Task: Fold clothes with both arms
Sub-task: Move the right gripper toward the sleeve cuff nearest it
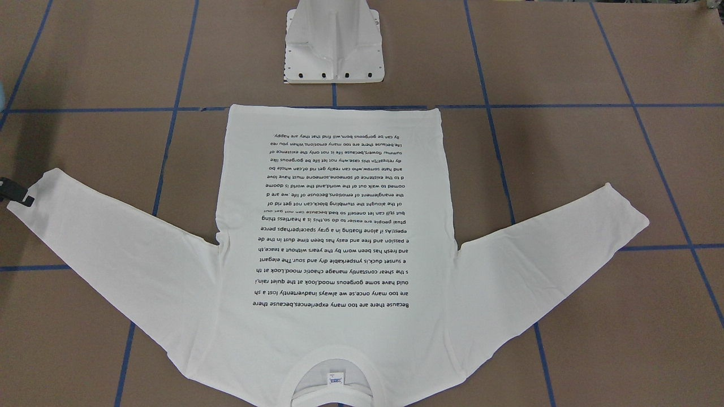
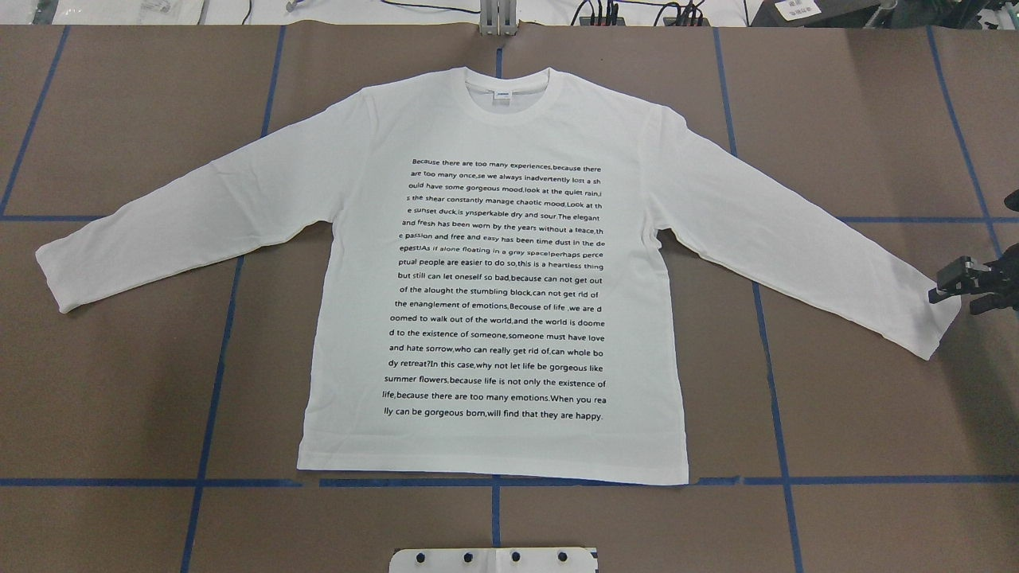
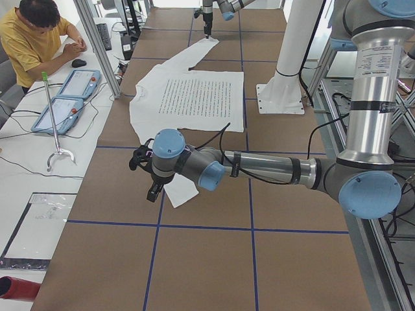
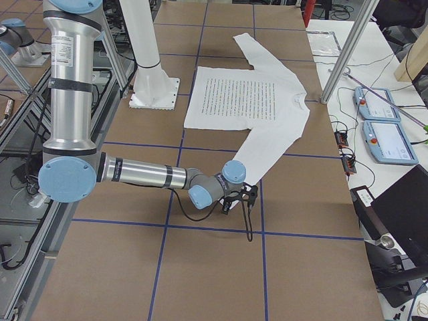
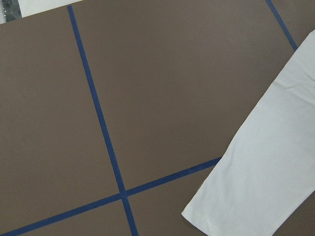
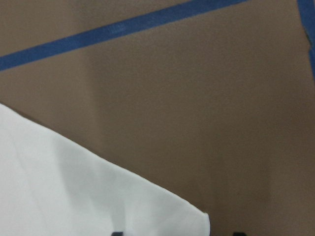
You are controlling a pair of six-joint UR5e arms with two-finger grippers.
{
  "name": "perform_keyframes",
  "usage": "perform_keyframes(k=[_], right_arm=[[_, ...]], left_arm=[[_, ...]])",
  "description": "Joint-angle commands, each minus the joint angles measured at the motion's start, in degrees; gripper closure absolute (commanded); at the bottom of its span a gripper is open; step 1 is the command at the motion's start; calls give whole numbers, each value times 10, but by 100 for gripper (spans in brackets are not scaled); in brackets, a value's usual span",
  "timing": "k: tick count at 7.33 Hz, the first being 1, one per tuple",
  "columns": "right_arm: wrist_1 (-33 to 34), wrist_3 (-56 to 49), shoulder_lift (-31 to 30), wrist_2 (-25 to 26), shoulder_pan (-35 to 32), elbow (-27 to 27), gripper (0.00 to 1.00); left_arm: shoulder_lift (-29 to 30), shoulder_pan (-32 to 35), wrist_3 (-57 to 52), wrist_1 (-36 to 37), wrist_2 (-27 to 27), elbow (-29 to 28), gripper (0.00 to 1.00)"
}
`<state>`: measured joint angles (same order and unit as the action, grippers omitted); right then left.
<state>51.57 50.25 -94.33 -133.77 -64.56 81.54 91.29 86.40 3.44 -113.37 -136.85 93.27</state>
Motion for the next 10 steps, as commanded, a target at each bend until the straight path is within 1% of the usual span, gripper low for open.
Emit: perform_keyframes(k=[1,3,5,6,7,8,9,10], right_arm=[[-1,0,0,-3,0,-8,100],[5,1,2,-13,0,2,100],[8,12,-1,-64,-16,33,100],[14,60,5,-88,-26,68,100],[15,129,12,-89,-24,104,100],[18,215,53,-92,-20,119,100],[19,299,109,-90,3,119,100],[26,362,172,-87,25,116,100]], left_arm=[[-1,0,0,0,0,1,1],[-1,0,0,0,0,1,1],[-1,0,0,0,0,2,1],[-1,0,1,1,-1,2,1],[-1,0,1,2,-7,1,1],[-1,1,1,2,-14,-2,1],[-1,0,1,1,-14,-4,1],[-1,0,1,0,-13,-4,1]])
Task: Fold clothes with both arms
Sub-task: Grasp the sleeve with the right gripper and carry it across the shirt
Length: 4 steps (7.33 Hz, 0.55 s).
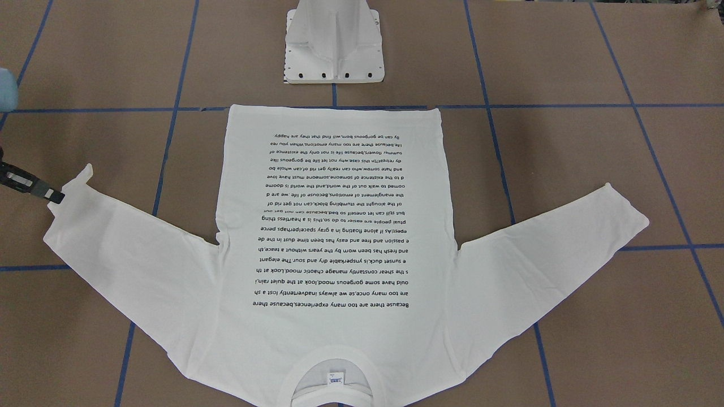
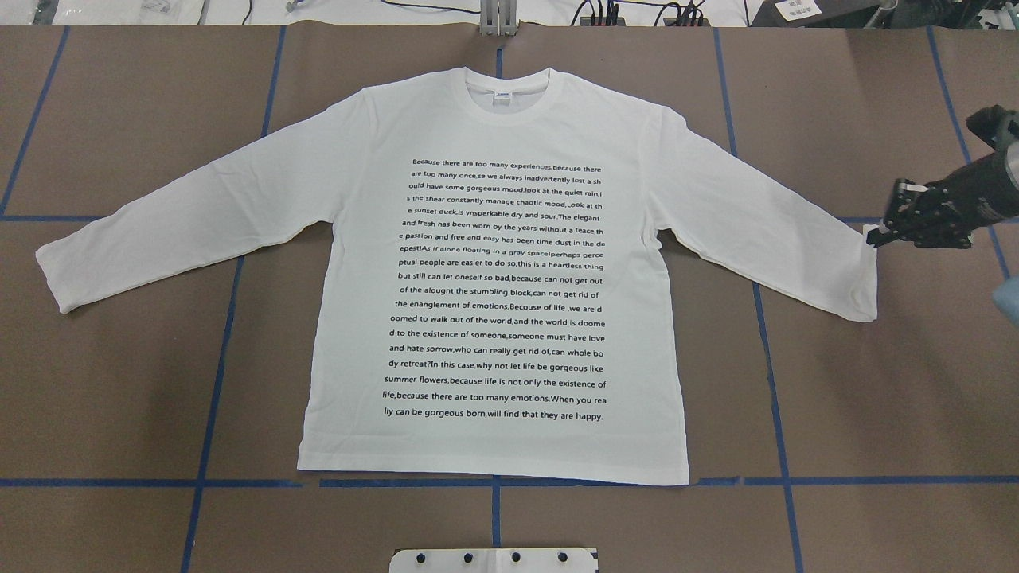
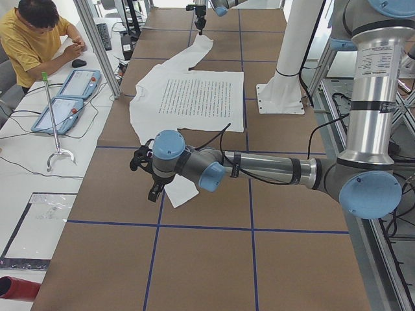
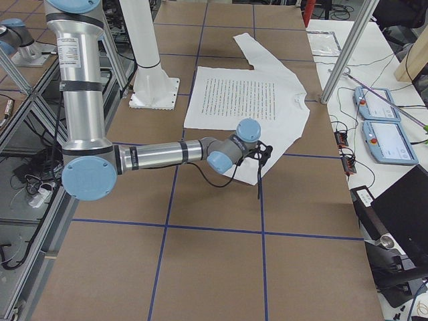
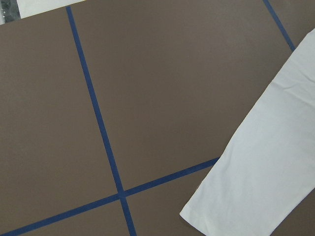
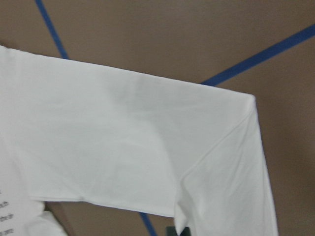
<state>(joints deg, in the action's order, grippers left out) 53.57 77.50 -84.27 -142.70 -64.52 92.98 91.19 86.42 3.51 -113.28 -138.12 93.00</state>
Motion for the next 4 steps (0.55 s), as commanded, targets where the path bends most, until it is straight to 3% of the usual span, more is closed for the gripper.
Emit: perform_keyframes(k=[1,3,4], right_arm=[[54,170,155,13,43,4,100],[143,255,295,141,117,-1,100],[174,256,332,173,138,-3,100]], left_arm=[[0,0,0,-1,0,-2,1],[0,0,0,-1,-1,-2,1],[0,0,0,-1,-1,-2,1]])
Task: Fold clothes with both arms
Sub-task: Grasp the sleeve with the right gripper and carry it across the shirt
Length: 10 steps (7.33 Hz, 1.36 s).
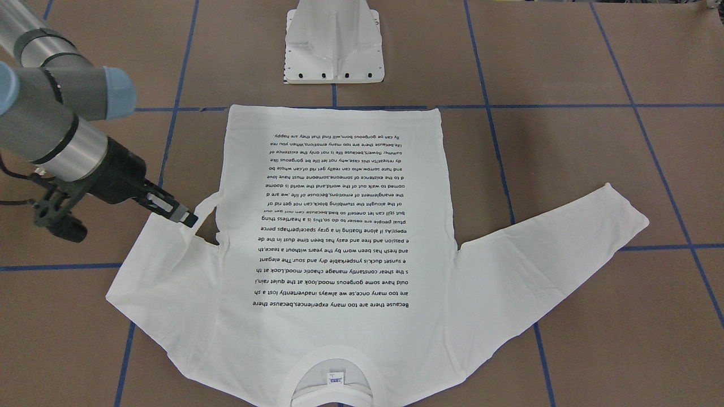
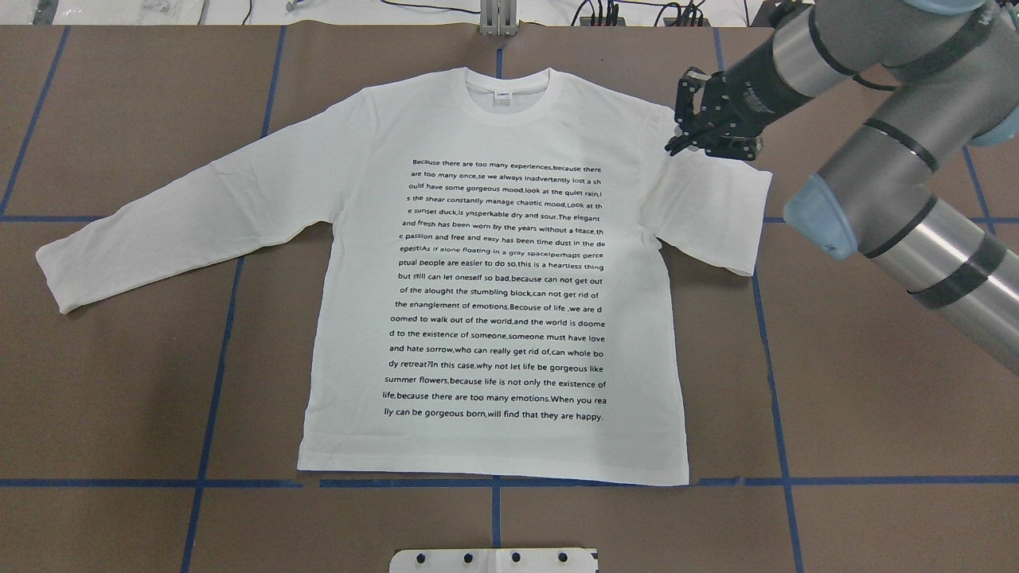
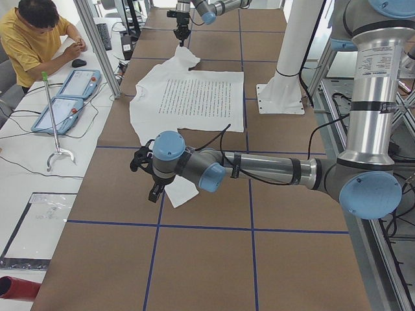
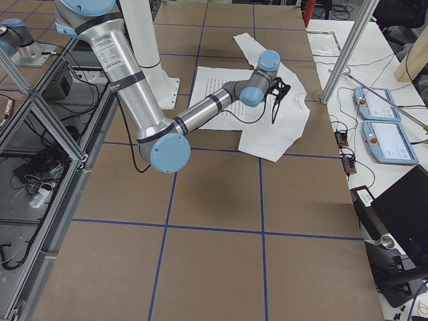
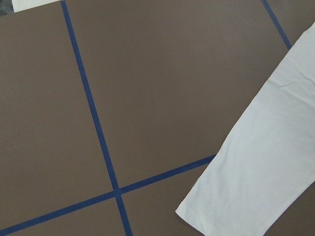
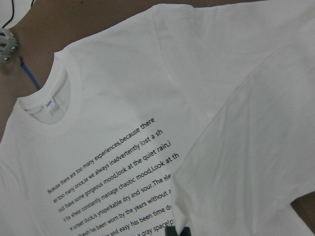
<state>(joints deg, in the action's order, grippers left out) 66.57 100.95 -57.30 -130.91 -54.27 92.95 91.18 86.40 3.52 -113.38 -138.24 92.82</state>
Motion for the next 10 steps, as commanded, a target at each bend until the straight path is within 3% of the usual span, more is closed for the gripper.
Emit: perform_keyframes(k=[1,2,3,4,5,6,10], right_arm=[[53,21,115,58,52,-27,100],[53,20,152,69,81,-47,100],[52,18,185,134,129,-67,100],[51,15,236,192,171,-124,100],[45,14,308,216,190,-217,100],[43,15,349,244,205,-268,100],[-3,15,351,261,209,-308,100]], left_arm=[[0,0,0,0,0,1,1],[0,0,0,0,0,0,1],[-1,0,0,0,-1,1,1],[-2,0,-1,0,0,0,1],[-2,0,-1,-1,-1,-3,1],[-2,0,-1,-1,-1,-3,1],[-2,0,-1,-2,-1,-2,1]])
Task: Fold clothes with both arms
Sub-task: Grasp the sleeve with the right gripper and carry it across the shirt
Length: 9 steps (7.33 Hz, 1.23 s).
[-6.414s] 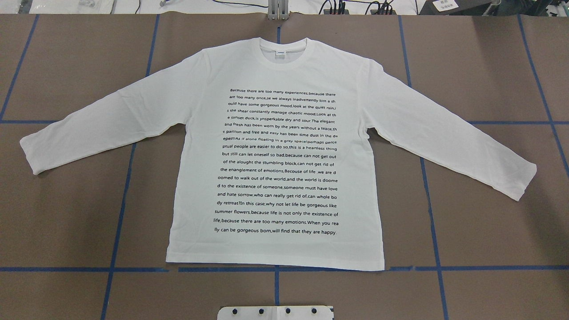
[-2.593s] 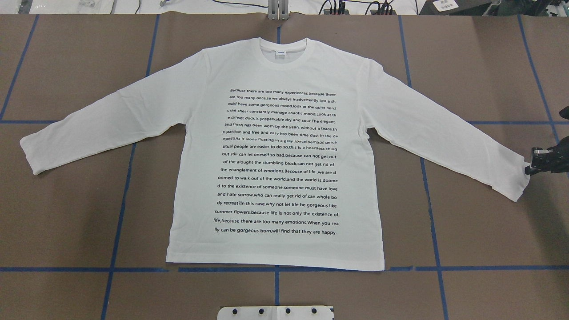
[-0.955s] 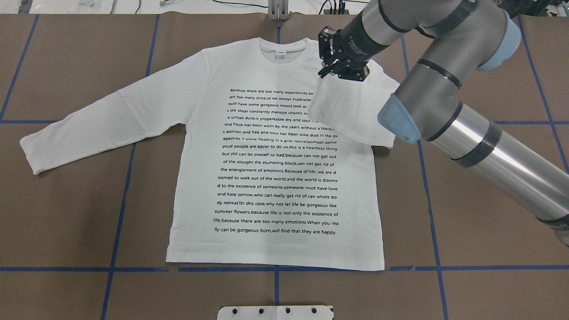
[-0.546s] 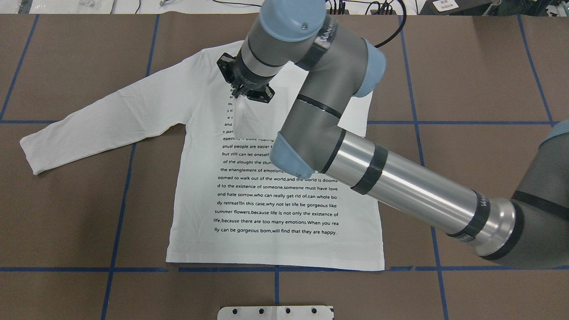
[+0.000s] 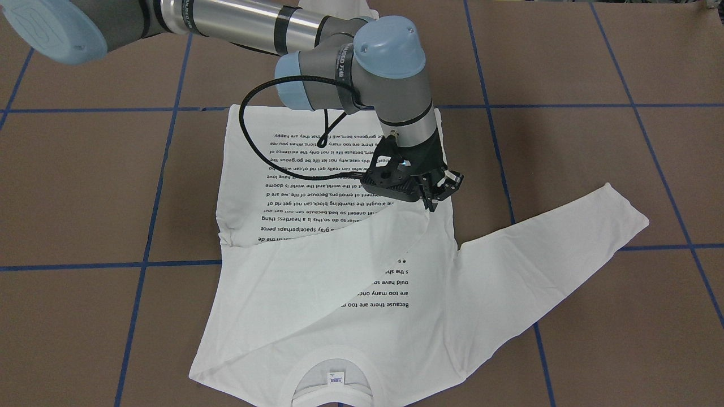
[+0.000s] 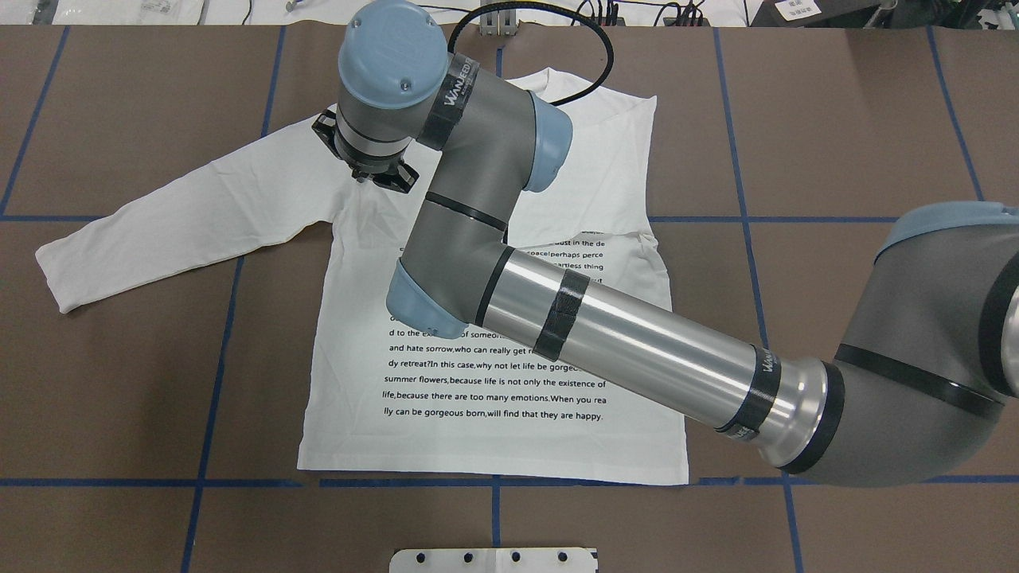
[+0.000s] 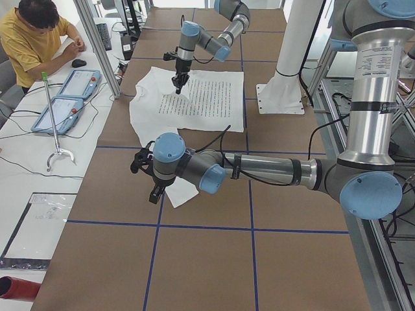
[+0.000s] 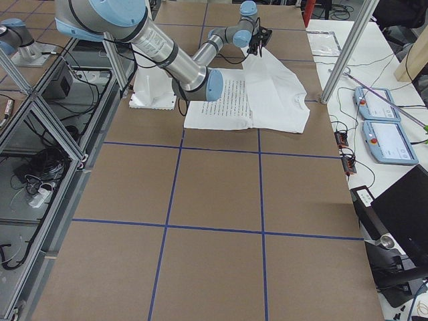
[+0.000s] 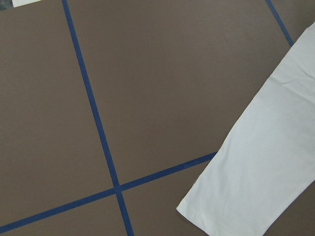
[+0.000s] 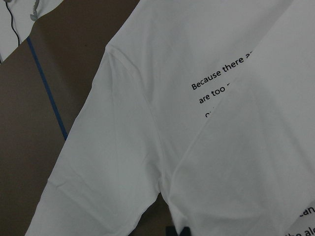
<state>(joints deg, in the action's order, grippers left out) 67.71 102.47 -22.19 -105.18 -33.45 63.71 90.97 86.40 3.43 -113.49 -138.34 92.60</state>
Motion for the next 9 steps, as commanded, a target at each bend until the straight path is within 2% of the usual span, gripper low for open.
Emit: perform_keyframes(k=[1,2,3,6,8,9], right_arm=[[-14,0,1,17,1,-19,100],[-15,0,4,22,1,-25,49],[-15,2,13,42,10,-34,4],[-28,33,33,47,14,-47,4],[-21,54,23,34,1,-9,3],[6,55,-16,-5,-18,41,1]], left_arm=[[0,0,0,-2,0,0,1],[0,0,0,-2,-1,0,1],[0,0,0,-2,-1,0,1],[1,-11,25,-6,1,-10,1],[15,-27,64,-8,-1,-47,1],[17,-74,97,-12,2,-55,1]])
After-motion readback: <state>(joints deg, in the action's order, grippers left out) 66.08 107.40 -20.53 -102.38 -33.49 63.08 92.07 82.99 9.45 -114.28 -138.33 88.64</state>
